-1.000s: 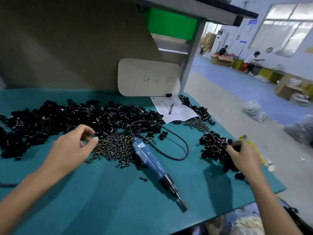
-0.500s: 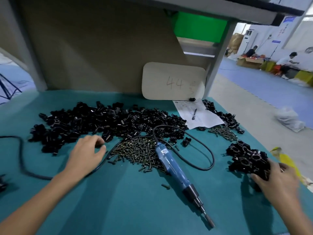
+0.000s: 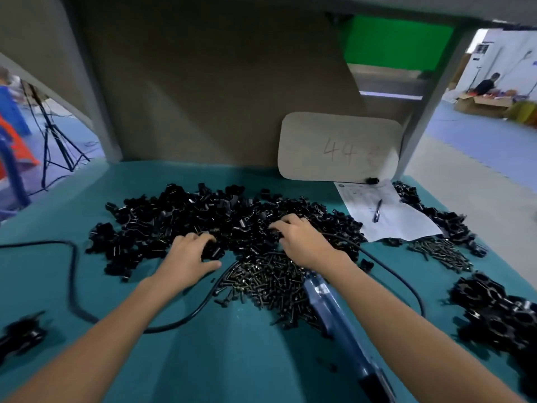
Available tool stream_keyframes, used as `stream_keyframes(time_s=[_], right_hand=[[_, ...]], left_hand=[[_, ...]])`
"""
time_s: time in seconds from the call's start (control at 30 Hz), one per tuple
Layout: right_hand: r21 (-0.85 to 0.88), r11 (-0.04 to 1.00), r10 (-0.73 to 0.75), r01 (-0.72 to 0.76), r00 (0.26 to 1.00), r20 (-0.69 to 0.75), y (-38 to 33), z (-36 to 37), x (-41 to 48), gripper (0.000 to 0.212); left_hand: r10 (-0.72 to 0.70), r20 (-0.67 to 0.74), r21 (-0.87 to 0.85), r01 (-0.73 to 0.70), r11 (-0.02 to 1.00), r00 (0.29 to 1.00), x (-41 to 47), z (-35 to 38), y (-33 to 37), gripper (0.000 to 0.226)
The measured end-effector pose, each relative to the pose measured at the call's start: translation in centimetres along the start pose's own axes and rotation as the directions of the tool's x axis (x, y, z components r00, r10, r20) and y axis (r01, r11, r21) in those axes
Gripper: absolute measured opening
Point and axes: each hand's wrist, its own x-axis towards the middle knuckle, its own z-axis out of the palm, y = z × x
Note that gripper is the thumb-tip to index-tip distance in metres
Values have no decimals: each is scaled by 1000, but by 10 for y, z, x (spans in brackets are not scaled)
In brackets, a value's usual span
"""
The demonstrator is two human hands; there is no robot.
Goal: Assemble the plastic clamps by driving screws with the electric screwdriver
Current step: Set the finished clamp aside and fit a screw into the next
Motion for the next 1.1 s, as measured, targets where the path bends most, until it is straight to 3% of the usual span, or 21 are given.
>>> stream_keyframes(time_s=[0.13,0.23,0.43,0.57,0.7,0.83,1.0,1.1], right_hand=[[-99,995,-7,17,994,105,4,14,32,56],[-67,997,-28,28,1000,10,11,20,34,46],[286,958,40,6,987,-156,30,2,13,33],[511,859,70,35,980,-184,30,-12,-6,28],[886,464,115,11,991,-73,17,-19,-25,11],[991,131,135,5,991,-23,1,-22,-45,11],[954,-298,109,-23,992,58,-18,-24,-75,21],[941,-338,120,-29,990,74,-28,-23,-90,20]], left_hand=[[-12,-34,-6,12,1000,999,6,-7,-6,39],[-50,60,-70,54,996,997,6,-15,-6,51],[-123,250,-30,135,990,960,3,-30,-14,78],[-145,199,-44,157,987,969,3,-41,-16,62],[-41,-43,-197,31,980,998,0,-60,4,32],[76,-169,-317,-128,940,983,-13,-74,36,24],[98,-83,-543,-128,830,992,-34,-78,65,11],[114,18,-522,-88,849,993,-48,-82,73,29]])
